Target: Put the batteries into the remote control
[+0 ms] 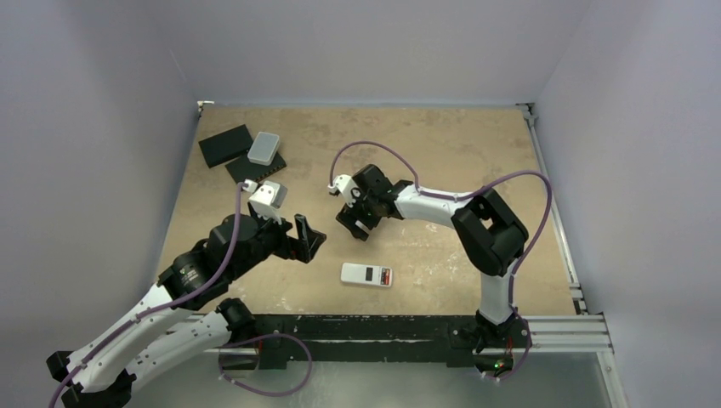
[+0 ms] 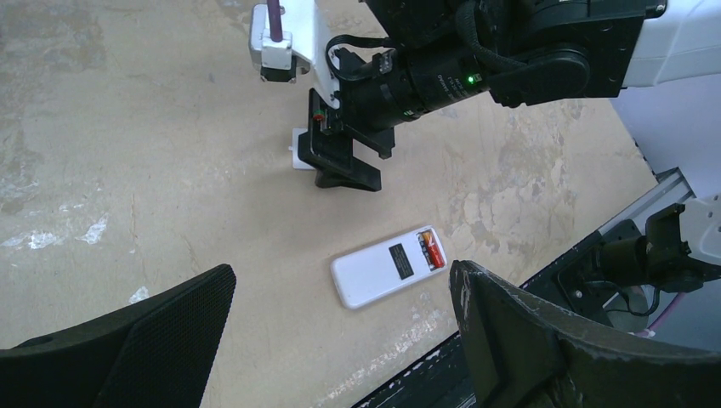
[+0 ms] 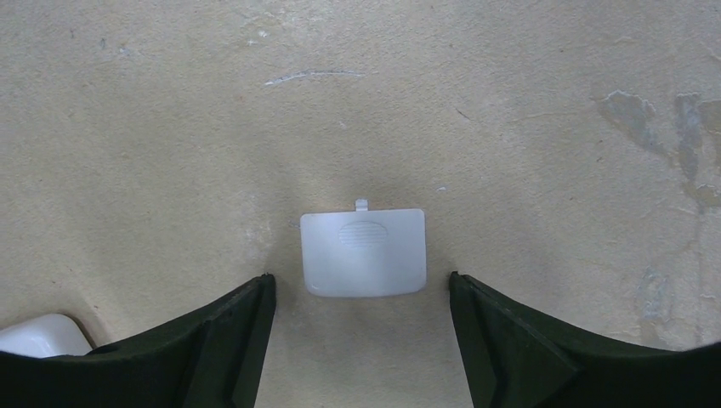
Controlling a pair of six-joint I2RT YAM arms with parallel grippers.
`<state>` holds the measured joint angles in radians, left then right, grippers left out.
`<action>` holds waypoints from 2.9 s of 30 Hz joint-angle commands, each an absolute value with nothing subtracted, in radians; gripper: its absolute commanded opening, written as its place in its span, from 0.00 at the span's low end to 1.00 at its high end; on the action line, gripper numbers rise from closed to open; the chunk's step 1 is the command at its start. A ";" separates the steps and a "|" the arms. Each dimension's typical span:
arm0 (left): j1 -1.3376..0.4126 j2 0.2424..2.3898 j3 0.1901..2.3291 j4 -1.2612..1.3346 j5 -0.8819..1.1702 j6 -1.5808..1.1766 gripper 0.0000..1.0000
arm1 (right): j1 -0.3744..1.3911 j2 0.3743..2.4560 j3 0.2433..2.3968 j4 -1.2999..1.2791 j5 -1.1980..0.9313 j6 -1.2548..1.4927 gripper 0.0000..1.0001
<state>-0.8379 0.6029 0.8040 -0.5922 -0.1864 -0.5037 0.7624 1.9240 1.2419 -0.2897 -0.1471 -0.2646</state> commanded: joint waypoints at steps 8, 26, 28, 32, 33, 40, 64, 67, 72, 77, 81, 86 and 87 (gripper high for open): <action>-0.832 0.596 0.800 -0.558 -0.178 -0.483 0.99 | 0.788 1.968 1.296 -0.296 -0.085 -0.237 0.68; -0.833 0.598 0.799 -0.556 -0.176 -0.482 0.99 | 0.799 1.969 1.273 -0.321 -0.013 -0.230 0.67; -0.831 0.598 0.799 -0.556 -0.176 -0.482 0.99 | 0.799 1.970 1.274 -0.326 -0.011 -0.230 0.67; -0.831 0.598 0.799 -0.557 -0.175 -0.481 0.99 | 0.799 1.967 1.274 -0.338 -0.005 -0.230 0.66; -0.832 0.599 0.800 -0.557 -0.175 -0.482 0.99 | 0.799 1.967 1.276 -0.342 -0.005 -0.230 0.65; -0.831 0.599 0.800 -0.557 -0.173 -0.481 0.99 | 0.799 1.969 1.274 -0.354 -0.011 -0.226 0.52; -0.832 0.613 0.797 -0.554 -0.167 -0.484 0.99 | 0.819 1.621 1.158 -0.474 0.021 -0.165 0.37; -0.832 0.624 0.798 -0.554 -0.166 -0.487 0.99 | 0.827 1.562 1.125 -0.500 0.029 -0.175 0.37; -0.832 0.628 0.797 -0.552 -0.161 -0.492 0.99 | 0.847 1.466 1.088 -0.544 0.046 -0.201 0.37; -0.831 0.614 0.796 -0.555 -0.160 -0.492 0.99 | 0.870 1.397 1.073 -0.585 0.019 -0.237 0.37; -0.834 0.599 0.796 -0.552 -0.147 -0.488 0.99 | 0.902 1.374 1.064 -0.643 0.002 -0.274 0.38; -0.834 0.582 0.794 -0.548 -0.127 -0.481 0.99 | 0.927 1.374 1.071 -0.743 0.002 -0.289 0.37; -0.833 0.579 0.792 -0.546 -0.123 -0.480 0.99 | 0.931 1.374 1.070 -0.757 0.004 -0.292 0.36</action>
<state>-0.8379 0.5919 0.8032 -0.5888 -0.1509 -0.5037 0.9154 1.3937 1.0756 -0.6624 0.0090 -0.2577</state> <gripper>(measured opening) 0.990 0.549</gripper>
